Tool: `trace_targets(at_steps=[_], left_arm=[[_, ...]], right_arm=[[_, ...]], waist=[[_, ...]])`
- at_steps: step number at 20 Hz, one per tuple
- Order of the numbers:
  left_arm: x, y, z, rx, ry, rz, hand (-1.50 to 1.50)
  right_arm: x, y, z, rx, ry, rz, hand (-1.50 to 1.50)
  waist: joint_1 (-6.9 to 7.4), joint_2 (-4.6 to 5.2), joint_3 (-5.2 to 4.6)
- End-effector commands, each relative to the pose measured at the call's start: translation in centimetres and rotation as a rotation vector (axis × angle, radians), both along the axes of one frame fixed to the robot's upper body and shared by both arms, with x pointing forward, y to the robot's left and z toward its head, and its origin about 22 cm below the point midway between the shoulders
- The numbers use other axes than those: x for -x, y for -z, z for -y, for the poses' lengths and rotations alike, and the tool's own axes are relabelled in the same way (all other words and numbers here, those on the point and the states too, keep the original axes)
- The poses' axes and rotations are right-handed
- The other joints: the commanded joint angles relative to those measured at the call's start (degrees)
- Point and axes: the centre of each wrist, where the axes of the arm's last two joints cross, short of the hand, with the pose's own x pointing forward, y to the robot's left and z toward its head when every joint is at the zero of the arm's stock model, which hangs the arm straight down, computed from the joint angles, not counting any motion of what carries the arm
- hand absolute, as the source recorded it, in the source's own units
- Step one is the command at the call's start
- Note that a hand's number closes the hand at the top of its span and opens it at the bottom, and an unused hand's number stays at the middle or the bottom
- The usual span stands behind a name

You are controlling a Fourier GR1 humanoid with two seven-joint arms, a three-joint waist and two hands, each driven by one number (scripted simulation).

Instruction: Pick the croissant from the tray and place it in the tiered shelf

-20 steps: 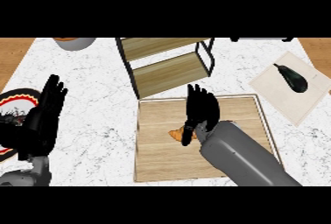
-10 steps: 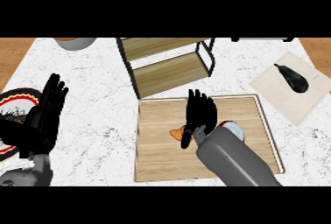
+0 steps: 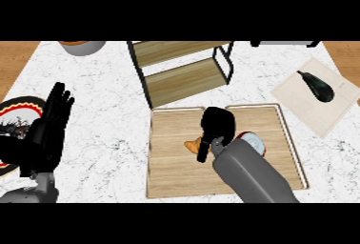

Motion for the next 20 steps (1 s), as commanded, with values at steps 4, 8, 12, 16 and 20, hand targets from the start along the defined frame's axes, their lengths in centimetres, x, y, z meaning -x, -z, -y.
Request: trace_targets(at_steps=[4, 8, 12, 16, 20], left_arm=[[-0.7, -0.9, -1.3, 0.023, -0.011, 0.001, 0.00], [-0.2, -0.7, 1.7, -0.001, 0.014, 0.011, 0.00], [0.3, 0.6, -0.2, 0.009, 0.006, -0.004, 0.00], [0.1, -0.3, -0.4, 0.003, 0.023, -0.006, 0.00], [-1.0, 0.7, -0.5, -0.021, 0.012, -0.008, 0.00]], right_arm=[[0.9, 1.7, -0.8, 0.083, -0.089, 0.069, 1.50], [2.8, 2.1, -2.9, 0.031, -0.304, 0.104, 1.50], [5.8, 0.7, -5.2, -0.062, -0.493, 0.128, 1.50], [6.4, -1.2, -5.1, -0.203, -0.478, 0.147, 1.50], [7.8, -5.8, -6.2, -0.292, -0.481, 0.265, 1.50]], waist=[[0.05, 0.61, 0.20], [0.24, 0.62, 0.24], [0.93, 0.57, 0.21], [0.26, 0.50, 0.22], [-0.25, 0.53, 0.18]])
